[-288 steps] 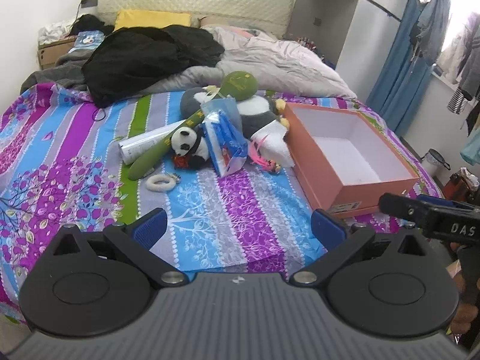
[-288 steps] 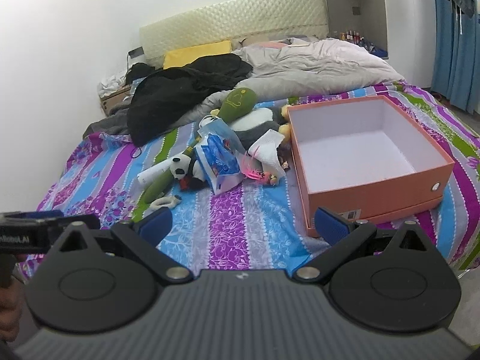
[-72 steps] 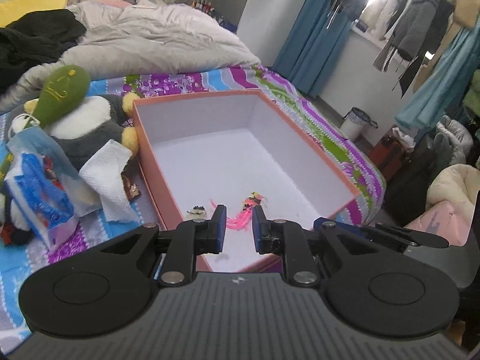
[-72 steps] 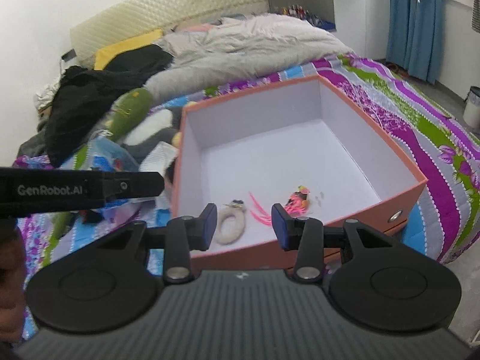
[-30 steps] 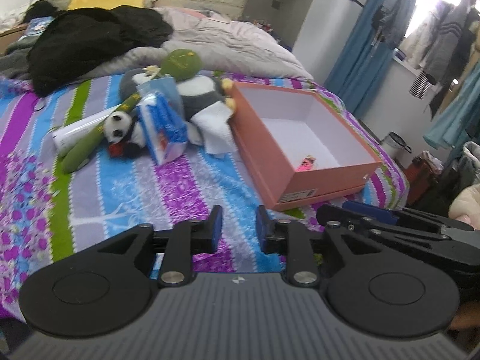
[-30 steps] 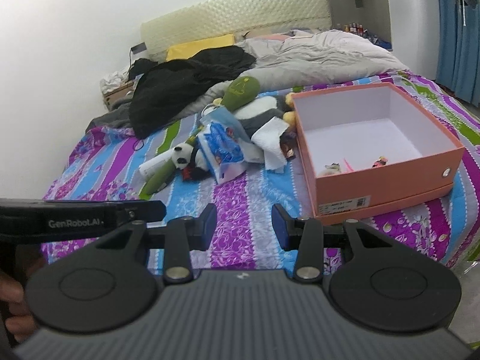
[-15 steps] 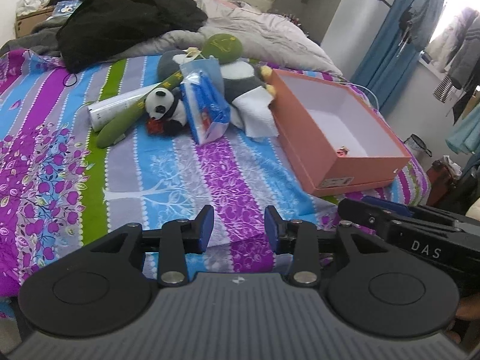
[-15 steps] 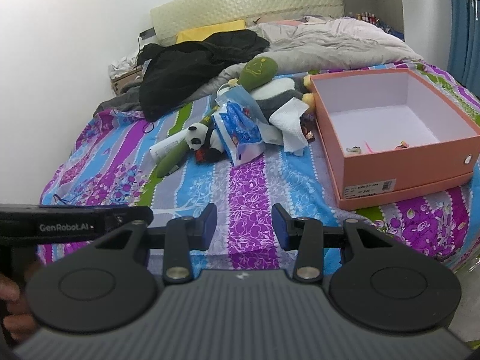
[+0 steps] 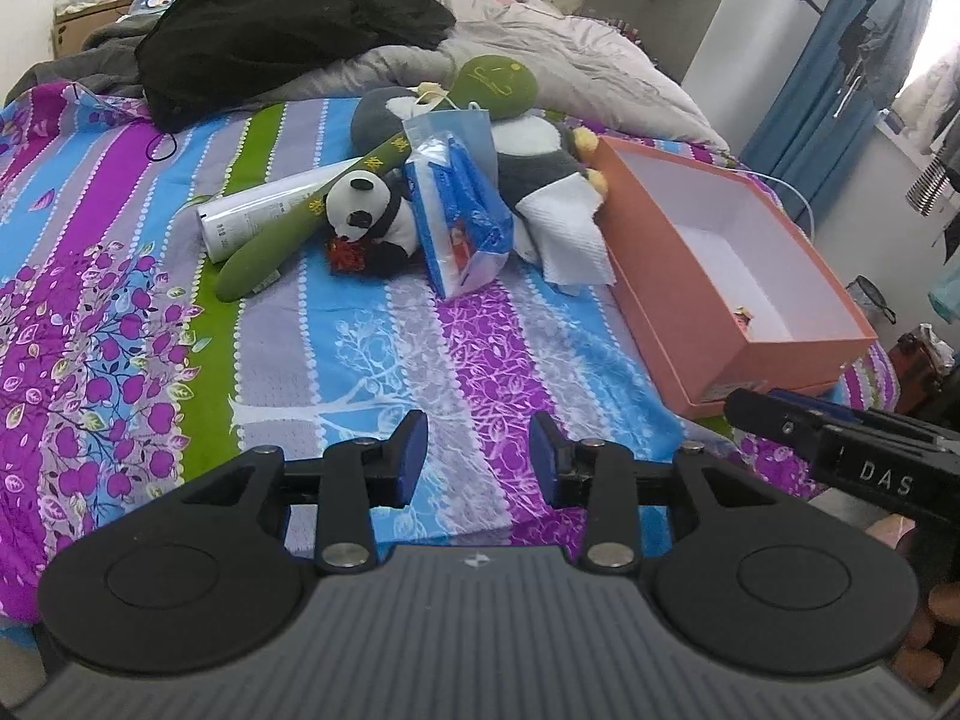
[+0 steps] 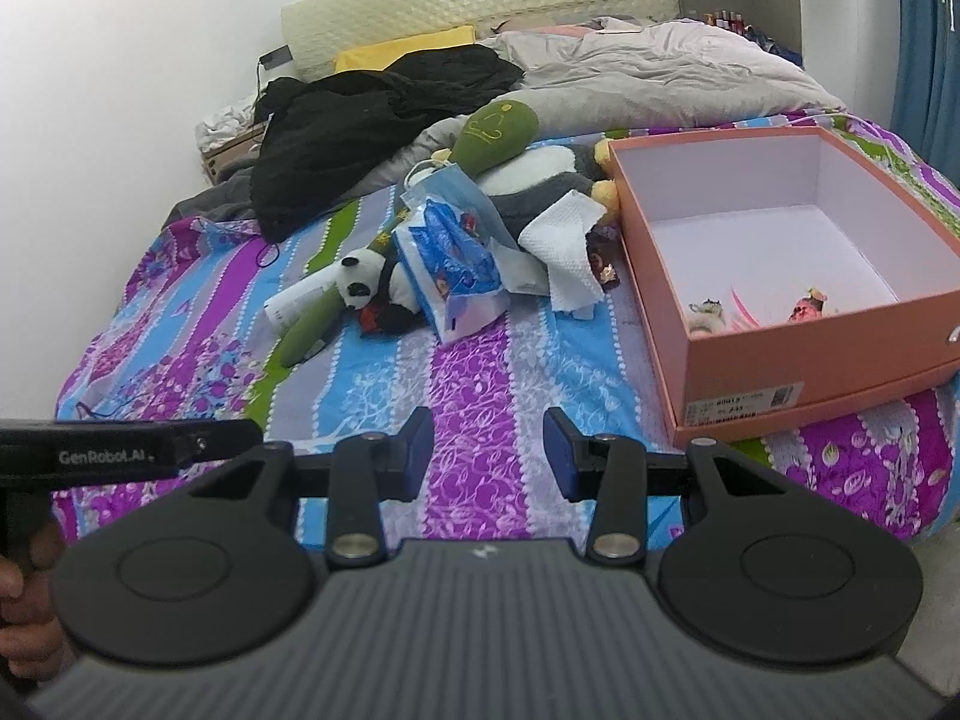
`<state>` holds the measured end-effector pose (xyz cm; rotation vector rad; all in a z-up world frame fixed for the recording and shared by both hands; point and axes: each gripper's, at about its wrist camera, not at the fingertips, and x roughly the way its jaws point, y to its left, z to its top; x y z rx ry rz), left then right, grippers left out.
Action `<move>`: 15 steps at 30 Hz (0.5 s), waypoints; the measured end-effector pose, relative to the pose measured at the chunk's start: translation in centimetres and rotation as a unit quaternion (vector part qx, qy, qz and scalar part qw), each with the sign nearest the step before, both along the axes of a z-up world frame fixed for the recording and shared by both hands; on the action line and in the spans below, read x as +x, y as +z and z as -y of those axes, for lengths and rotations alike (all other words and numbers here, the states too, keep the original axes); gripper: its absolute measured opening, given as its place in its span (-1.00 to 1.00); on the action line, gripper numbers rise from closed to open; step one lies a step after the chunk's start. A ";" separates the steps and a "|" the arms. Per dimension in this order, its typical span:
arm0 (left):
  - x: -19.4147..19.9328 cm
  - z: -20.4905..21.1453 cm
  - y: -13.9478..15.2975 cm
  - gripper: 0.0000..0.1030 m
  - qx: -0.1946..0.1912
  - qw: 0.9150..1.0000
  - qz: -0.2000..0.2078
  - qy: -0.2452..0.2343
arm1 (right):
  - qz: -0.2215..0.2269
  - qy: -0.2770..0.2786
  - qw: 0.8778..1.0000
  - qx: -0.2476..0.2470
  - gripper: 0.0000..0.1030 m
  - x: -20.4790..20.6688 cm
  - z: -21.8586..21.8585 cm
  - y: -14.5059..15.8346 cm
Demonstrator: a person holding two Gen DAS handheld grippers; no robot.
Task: Organize soft objects
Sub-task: 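Lift both open tools out of the box and move back toward the pile, then grasp the panda plush with the left tool while the right tool grasps the white towel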
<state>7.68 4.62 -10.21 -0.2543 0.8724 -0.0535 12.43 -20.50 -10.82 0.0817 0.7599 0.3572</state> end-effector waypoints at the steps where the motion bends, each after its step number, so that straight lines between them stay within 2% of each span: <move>1: 0.4 -0.1 -0.2 -0.17 0.001 1.000 -0.001 0.001 | -0.001 0.000 1.000 0.000 -0.15 0.4 -0.1 -0.1; 9: 4.3 -1.1 -1.5 -0.15 0.008 1.000 -0.005 0.019 | -0.004 0.009 1.000 -0.007 -0.15 3.9 -1.2 -1.3; 12: 6.0 -2.2 -2.0 -0.06 0.002 1.000 -0.002 0.029 | -0.006 0.016 1.000 -0.013 -0.15 5.4 -2.2 -1.9; 15: 8.0 -3.3 -2.8 -0.04 0.004 0.999 -0.003 0.035 | -0.005 0.015 1.000 -0.022 -0.15 6.9 -3.0 -2.5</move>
